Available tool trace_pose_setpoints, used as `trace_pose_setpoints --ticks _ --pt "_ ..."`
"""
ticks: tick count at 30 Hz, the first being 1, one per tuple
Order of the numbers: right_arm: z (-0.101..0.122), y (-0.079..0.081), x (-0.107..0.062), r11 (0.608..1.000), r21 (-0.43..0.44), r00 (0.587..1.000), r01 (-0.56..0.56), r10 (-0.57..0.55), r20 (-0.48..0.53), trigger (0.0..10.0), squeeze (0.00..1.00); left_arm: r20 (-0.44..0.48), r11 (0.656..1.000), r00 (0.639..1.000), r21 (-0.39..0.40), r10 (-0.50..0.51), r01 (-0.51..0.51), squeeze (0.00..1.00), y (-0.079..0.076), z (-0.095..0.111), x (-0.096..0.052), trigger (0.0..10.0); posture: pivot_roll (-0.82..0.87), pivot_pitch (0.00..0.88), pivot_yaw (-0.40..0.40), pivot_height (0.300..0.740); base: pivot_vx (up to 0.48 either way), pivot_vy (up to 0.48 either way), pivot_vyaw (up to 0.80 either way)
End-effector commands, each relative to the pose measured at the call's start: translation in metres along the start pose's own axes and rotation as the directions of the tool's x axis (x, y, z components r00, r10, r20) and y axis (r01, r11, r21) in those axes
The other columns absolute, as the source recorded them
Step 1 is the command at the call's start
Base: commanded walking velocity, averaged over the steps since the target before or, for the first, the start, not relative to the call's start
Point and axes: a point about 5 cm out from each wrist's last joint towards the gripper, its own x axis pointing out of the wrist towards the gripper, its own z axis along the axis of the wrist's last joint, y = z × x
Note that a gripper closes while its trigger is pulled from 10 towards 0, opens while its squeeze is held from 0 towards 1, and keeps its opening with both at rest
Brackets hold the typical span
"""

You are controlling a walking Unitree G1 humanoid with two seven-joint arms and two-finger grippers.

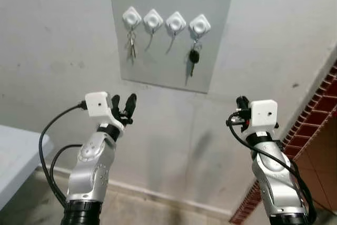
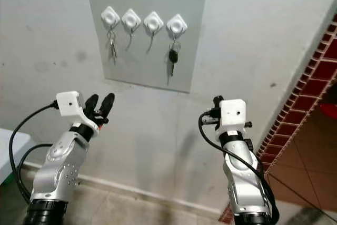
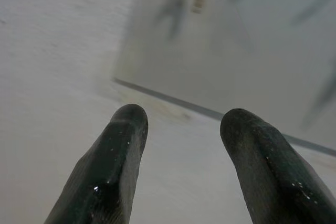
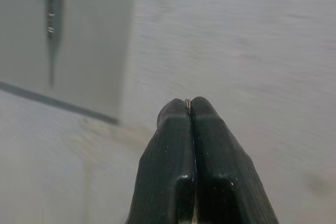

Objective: Hang keys on a hook

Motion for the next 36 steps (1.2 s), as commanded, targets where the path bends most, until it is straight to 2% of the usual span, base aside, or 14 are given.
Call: trace_pose_setpoints --ticks 1,11,15,20,27,30,36 --pt "0.009 0.006 0.004 1.000 0.003 0.999 -0.021 0.021 0.033 10.0 0.00 -0.001 0.999 0.999 0.012 0.040 -0.040 0.00 0.007 0.003 0.000 10.0 0.20 0.000 -0.026 0.736 0.000 0.000 0.00" --pt "0.009 0.007 0.004 1.000 0.000 0.999 -0.030 0.030 0.027 10.0 0.00 -0.009 0.999 0.999 0.015 0.040 -0.040 0.00 0.006 0.001 0.000 10.0 0.20 0.000 -0.028 0.736 0.000 0.000 0.00" --pt "0.009 0.010 0.004 0.998 -0.007 0.998 -0.060 0.060 0.025 10.0 0.00 -0.005 0.999 1.000 0.045 0.014 -0.014 0.00 0.001 0.003 0.001 10.0 0.20 0.000 -0.028 0.736 0.000 0.000 0.00" --pt "0.014 0.016 0.005 0.986 0.020 0.986 -0.166 0.165 0.038 10.0 0.00 0.003 0.996 0.998 0.070 -0.057 0.057 0.00 -0.010 0.008 0.004 10.0 0.20 0.000 -0.025 0.736 0.000 0.000 0.00" --pt "0.039 0.029 0.014 0.945 0.077 0.943 -0.319 0.308 0.129 10.0 0.00 0.010 0.992 0.995 0.079 -0.099 0.098 0.00 -0.020 0.015 0.008 10.0 0.19 0.000 -0.021 0.736 0.000 0.000 0.00" --pt "0.048 0.032 0.021 0.935 0.061 0.928 -0.349 0.336 0.162 10.0 0.00 0.015 0.991 0.993 0.066 -0.121 0.120 0.00 -0.026 0.017 0.009 10.0 0.19 0.000 -0.022 0.736 0.000 0.000 0.00" --pt "0.051 0.033 0.024 0.932 0.059 0.924 -0.359 0.345 0.168 10.0 0.00 0.006 0.992 0.993 0.056 -0.114 0.113 0.00 -0.024 0.016 0.008 10.0 0.20 0.000 -0.023 0.736 0.000 0.000 0.00"
